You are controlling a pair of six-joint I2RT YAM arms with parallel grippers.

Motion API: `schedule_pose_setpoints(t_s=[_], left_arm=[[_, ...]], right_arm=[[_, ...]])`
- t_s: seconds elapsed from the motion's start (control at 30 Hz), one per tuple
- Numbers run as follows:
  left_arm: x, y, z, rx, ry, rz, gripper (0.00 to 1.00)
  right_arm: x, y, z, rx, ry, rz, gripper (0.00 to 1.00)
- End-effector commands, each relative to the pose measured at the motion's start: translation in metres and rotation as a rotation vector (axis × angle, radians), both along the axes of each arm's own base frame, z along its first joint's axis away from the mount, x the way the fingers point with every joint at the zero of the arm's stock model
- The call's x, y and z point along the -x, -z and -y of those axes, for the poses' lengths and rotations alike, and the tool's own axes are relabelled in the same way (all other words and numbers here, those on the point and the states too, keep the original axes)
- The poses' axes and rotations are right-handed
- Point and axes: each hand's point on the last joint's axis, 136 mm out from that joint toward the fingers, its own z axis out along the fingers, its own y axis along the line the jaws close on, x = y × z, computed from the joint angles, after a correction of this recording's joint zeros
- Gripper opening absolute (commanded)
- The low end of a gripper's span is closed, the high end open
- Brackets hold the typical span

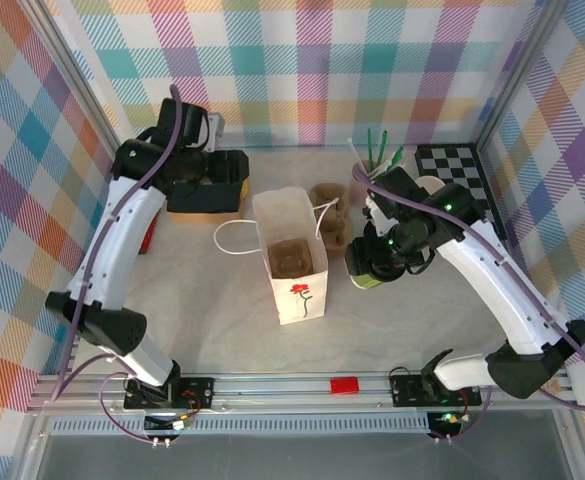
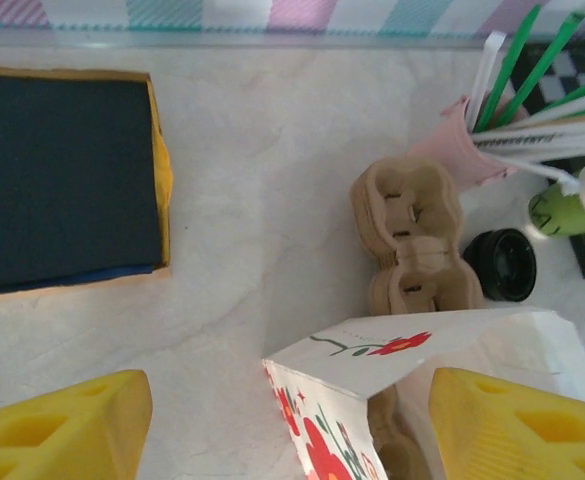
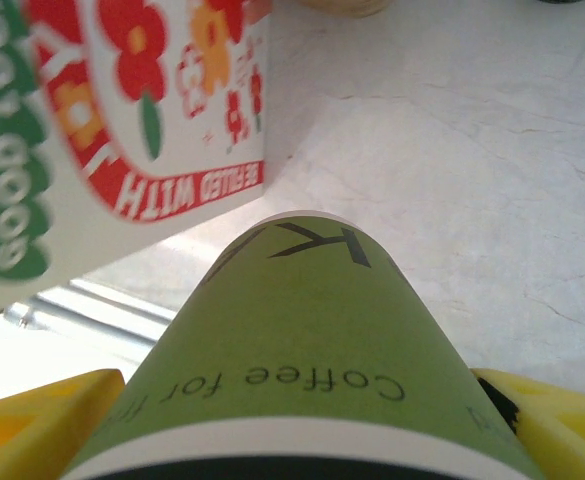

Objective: Pack the takeout coffee

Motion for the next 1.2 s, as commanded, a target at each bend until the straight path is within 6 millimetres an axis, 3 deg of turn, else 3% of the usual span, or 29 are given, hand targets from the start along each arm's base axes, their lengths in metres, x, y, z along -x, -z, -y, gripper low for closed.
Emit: schedule_pose_setpoints(t_s=[0.0, 0.27, 0.6, 0.8, 0.93, 1.17], left_arm=[[0.007, 0.012, 0.003, -0.039, 0.06, -0.051, 0.74], [0.018, 0.017, 0.019, 0.0, 0.148, -0.085, 0.75], [0.025, 0.037, 0.044, 0.012, 0.229, -0.135, 0.75], [0.027, 0.049, 0.055, -0.025, 0.255, -0.157, 0.73], [0.027, 0.059, 0.053, -0.069, 0.242, -0.171, 0.7], [0.028, 0.07, 0.057, -0.1, 0.253, -0.186, 0.63]], right_arm=[[0.029, -0.021, -0.004, -0.075, -0.122, -0.006, 0.55], [0.04, -0.06, -0.018, -0.162, -0.192, 0.036, 0.53], [0.025, -0.116, -0.073, -0.305, -0.256, 0.128, 0.52], [-0.002, -0.115, -0.103, -0.268, -0.217, 0.154, 0.52], [-0.02, -0.106, -0.11, -0.206, -0.161, 0.184, 0.52], [-0.028, -0.085, -0.129, -0.119, -0.158, 0.192, 0.51]])
